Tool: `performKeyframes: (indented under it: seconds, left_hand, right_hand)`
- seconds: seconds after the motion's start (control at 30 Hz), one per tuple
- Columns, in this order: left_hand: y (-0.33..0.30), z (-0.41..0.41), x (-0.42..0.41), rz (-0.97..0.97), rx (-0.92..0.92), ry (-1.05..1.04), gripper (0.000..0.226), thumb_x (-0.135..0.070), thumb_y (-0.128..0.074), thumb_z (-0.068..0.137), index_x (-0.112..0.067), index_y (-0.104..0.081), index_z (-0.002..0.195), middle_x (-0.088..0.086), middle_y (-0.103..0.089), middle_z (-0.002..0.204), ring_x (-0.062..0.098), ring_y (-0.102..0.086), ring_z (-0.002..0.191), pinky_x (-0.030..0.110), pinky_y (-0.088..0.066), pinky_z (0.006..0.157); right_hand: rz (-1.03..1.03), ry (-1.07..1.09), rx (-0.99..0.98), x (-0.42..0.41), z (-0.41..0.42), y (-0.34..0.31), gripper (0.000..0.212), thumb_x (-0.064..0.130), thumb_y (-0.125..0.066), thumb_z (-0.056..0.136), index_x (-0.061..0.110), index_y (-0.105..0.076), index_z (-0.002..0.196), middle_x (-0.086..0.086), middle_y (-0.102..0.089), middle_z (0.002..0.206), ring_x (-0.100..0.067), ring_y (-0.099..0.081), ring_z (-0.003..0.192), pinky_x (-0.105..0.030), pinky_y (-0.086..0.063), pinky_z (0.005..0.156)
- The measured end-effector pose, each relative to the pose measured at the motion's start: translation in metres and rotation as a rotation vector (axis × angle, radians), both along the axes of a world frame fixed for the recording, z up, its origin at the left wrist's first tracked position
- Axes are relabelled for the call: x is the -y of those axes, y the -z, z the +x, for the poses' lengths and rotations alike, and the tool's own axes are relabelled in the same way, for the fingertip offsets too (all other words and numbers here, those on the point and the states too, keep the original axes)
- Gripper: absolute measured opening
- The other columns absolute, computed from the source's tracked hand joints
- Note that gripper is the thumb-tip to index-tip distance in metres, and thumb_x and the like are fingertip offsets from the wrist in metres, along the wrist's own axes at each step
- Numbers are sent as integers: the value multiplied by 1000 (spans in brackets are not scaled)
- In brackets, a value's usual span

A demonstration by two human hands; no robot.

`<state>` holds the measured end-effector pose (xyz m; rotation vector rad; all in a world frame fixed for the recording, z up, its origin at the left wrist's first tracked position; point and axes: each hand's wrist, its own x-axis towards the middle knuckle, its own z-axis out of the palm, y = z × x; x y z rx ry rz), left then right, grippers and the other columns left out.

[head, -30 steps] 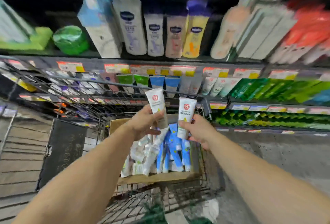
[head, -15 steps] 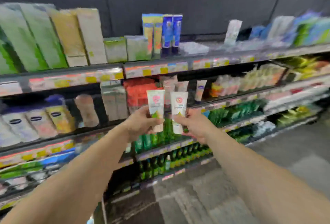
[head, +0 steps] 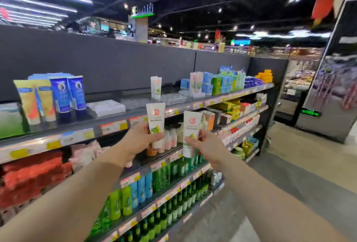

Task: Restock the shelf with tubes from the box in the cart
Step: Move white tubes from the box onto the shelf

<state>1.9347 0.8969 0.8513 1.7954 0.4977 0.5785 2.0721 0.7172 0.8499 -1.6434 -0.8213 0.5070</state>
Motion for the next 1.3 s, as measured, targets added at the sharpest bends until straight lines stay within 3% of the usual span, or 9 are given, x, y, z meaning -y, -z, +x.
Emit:
performKeyframes:
  seconds: [0.1, 0.33, 0.47, 0.6, 0.73, 0.9, 0.97, 1.1, 1.3]
  left_hand:
    - [-4, 38, -27, -25, 19, -7, 21, -17, -74, 84, -22, -66, 102, 1, -74, 102, 21, -70, 97, 51, -55, 89]
    - [-34, 123, -120, 8, 57, -78, 28, -20, -77, 80, -25, -63, 104, -1, -71, 110, 18, -69, 98, 45, -57, 86]
    - [-51, 157, -167, 39, 100, -165, 26, -18, -77, 80, -26, -64, 100, -3, -72, 109, 16, -70, 95, 45, -58, 85]
    - [-47, 181, -189, 67, 68, -209, 26, -17, -76, 82, -23, -64, 104, -8, -72, 105, 13, -71, 88, 32, -59, 73]
    - [-47, 204, -203, 107, 33, -278, 27, -23, -76, 81, -28, -64, 104, -12, -72, 102, 9, -71, 83, 34, -60, 73]
    - [-48, 233, -211, 119, 4, -411, 25, -22, -73, 83, -27, -64, 105, -9, -74, 95, -1, -65, 58, 13, -46, 49]
    - [-48, 244, -211, 105, -10, -448, 26, -20, -73, 83, -26, -64, 107, -9, -74, 96, -2, -65, 62, 13, -49, 52]
    - [-45, 263, -210, 70, -19, -536, 29, -17, -75, 81, -26, -66, 108, -16, -74, 98, 0, -69, 86, 27, -56, 81]
    - [-37, 289, -206, 97, -61, -624, 31, -20, -74, 82, -31, -63, 110, -17, -72, 103, -1, -67, 92, 19, -54, 75]
  right_hand:
    - [17, 1, 38, -22, 36, -7, 13, 24, -68, 89, 23, -63, 101, 3, -70, 98, -11, -66, 84, -23, -48, 67]
    - [35, 12, 70, -114, 137, -39, 16, 24, -70, 88, 20, -66, 103, -2, -72, 103, -22, -68, 97, -45, -56, 89]
    - [89, 4, 67, -172, 189, -52, 16, 22, -67, 90, 18, -65, 105, 0, -72, 101, -17, -68, 93, -32, -59, 78]
    - [65, -34, 108, -232, 237, -54, 12, 24, -69, 88, 24, -64, 100, 4, -72, 101, -19, -68, 96, -36, -58, 84]
    - [54, -100, 173, -296, 280, -60, 19, 30, -72, 86, 24, -63, 102, 8, -72, 97, -17, -69, 90, -39, -59, 81]
    - [12, -263, 201, -367, 323, -55, 16, 23, -74, 84, 24, -65, 96, 2, -74, 95, -26, -70, 92, -51, -57, 81]
    - [5, -345, 215, -387, 335, -51, 15, 21, -74, 84, 26, -64, 93, 3, -74, 93, -25, -70, 91, -51, -57, 81]
    - [-45, -465, 319, -411, 354, -44, 16, 22, -72, 85, 30, -59, 91, 9, -69, 96, -11, -66, 85, -34, -58, 82]
    - [-69, -578, 361, -422, 369, -39, 23, 27, -70, 86, 27, -62, 107, 17, -68, 96, -7, -66, 88, -36, -56, 86]
